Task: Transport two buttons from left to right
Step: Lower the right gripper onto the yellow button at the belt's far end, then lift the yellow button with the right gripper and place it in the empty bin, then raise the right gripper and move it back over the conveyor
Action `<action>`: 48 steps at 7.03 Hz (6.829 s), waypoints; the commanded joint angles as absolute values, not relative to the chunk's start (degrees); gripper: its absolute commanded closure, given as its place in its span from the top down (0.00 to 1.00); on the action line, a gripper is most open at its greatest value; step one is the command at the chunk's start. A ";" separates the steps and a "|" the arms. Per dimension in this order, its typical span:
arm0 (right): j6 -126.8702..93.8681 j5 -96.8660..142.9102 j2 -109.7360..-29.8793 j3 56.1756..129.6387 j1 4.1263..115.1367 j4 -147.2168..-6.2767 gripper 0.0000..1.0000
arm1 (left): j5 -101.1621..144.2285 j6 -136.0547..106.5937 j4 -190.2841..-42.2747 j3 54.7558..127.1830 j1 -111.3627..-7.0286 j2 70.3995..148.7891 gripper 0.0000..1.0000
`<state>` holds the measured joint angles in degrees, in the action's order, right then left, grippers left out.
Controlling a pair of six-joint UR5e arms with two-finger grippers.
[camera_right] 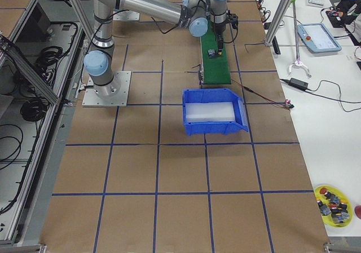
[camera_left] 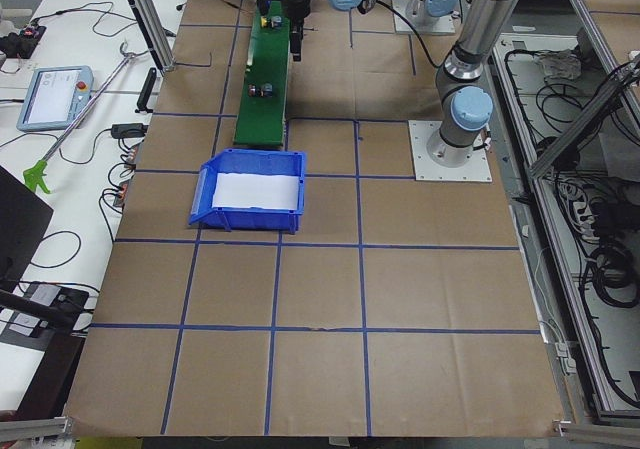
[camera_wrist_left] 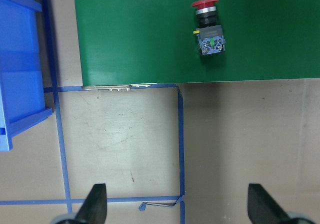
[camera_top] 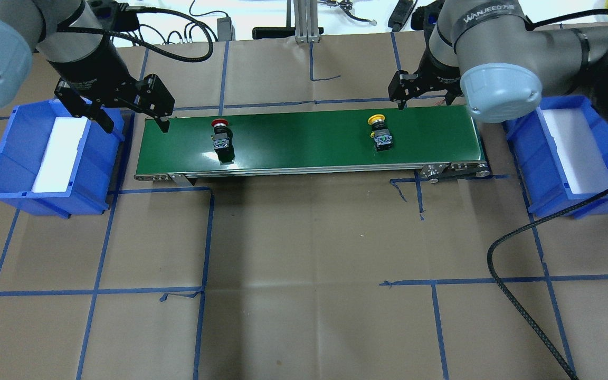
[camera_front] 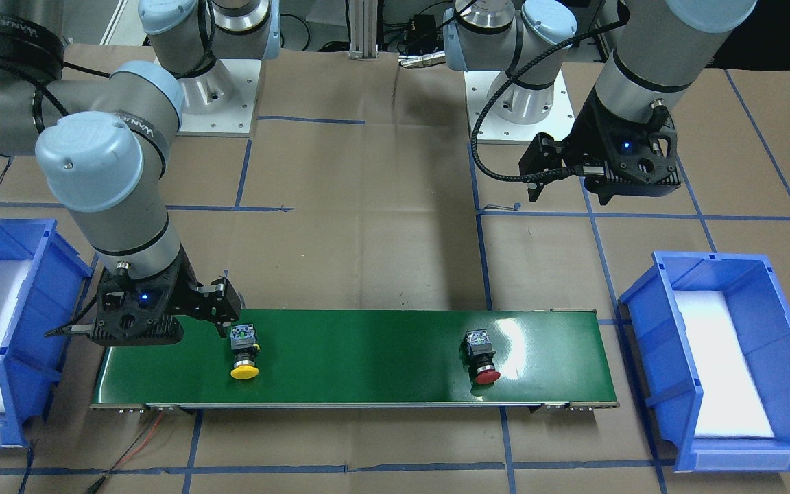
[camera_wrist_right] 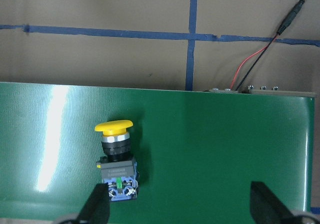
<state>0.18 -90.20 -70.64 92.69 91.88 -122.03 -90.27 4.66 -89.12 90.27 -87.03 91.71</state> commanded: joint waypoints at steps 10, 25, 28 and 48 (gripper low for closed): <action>-2.82 -90.00 -63.71 93.17 91.23 -120.69 0.07 | -90.35 4.22 -88.95 89.91 -87.10 91.76 1.00; 43.94 -92.28 -71.73 101.05 56.78 -117.58 0.05 | -90.53 4.39 -89.82 89.30 -87.01 92.11 1.00; 43.95 -92.46 -68.21 102.30 56.78 -119.97 0.07 | -90.53 4.39 -89.82 88.60 -87.01 92.37 1.00; -10.99 -91.23 -73.48 78.57 92.53 -101.39 1.00 | -90.53 4.75 -89.82 88.68 -86.84 92.37 1.00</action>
<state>-9.40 -91.38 -73.99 77.76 89.55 -98.79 -90.53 4.71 -89.83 88.68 -86.83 92.38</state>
